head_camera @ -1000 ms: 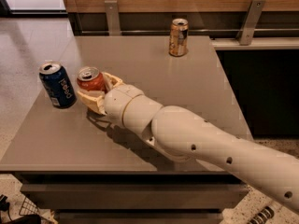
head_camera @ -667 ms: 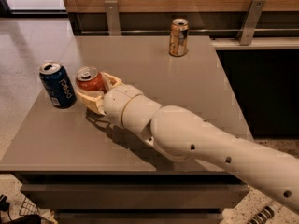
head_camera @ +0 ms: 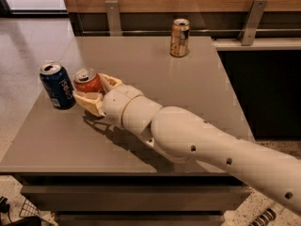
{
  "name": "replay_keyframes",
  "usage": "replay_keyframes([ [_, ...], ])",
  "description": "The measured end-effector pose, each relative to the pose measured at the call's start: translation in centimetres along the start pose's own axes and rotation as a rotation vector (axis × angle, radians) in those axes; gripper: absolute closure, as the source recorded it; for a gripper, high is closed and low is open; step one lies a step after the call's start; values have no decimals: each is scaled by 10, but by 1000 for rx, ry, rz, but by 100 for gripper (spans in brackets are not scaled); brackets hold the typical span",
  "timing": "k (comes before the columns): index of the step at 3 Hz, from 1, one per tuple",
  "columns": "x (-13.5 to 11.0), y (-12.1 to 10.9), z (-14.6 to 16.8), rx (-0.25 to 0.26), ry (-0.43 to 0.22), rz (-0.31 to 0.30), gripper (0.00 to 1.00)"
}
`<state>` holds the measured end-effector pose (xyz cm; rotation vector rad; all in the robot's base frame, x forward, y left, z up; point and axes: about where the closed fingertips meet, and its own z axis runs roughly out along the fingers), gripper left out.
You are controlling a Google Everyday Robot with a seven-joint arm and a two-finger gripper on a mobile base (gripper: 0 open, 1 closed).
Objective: Move coke can near pepsi can
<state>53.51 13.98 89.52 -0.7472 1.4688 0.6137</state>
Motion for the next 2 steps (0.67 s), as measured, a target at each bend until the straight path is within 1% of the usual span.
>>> replay_keyframes([
  [1, -1, 1, 1, -2, 0, -1, 0],
  [2, -1, 1, 1, -2, 0, -1, 0],
])
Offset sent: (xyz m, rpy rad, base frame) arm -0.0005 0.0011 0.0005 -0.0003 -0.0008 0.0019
